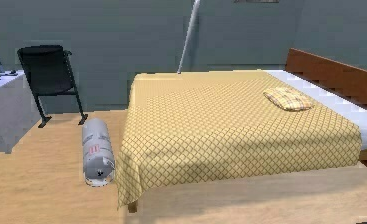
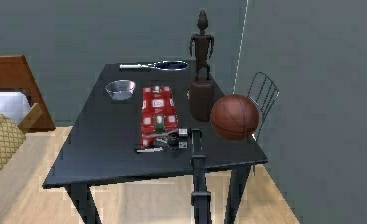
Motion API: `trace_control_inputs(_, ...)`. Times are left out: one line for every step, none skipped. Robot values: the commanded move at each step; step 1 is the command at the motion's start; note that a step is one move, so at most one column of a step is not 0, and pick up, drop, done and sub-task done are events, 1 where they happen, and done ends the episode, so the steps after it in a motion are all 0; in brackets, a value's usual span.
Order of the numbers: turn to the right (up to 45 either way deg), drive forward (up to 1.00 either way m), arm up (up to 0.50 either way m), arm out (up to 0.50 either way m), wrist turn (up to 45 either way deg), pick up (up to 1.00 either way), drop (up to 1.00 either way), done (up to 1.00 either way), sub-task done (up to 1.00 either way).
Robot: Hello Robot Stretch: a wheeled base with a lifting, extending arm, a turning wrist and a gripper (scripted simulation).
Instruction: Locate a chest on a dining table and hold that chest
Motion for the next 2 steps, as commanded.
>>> trace_control_inputs(0.0,0.0,0.1,0.0,0.0,0.0,0.0,0.0,0.0)
trace_control_inputs(0.0,0.0,0.0,0.0,0.0,0.0,0.0,1.0,0.0)
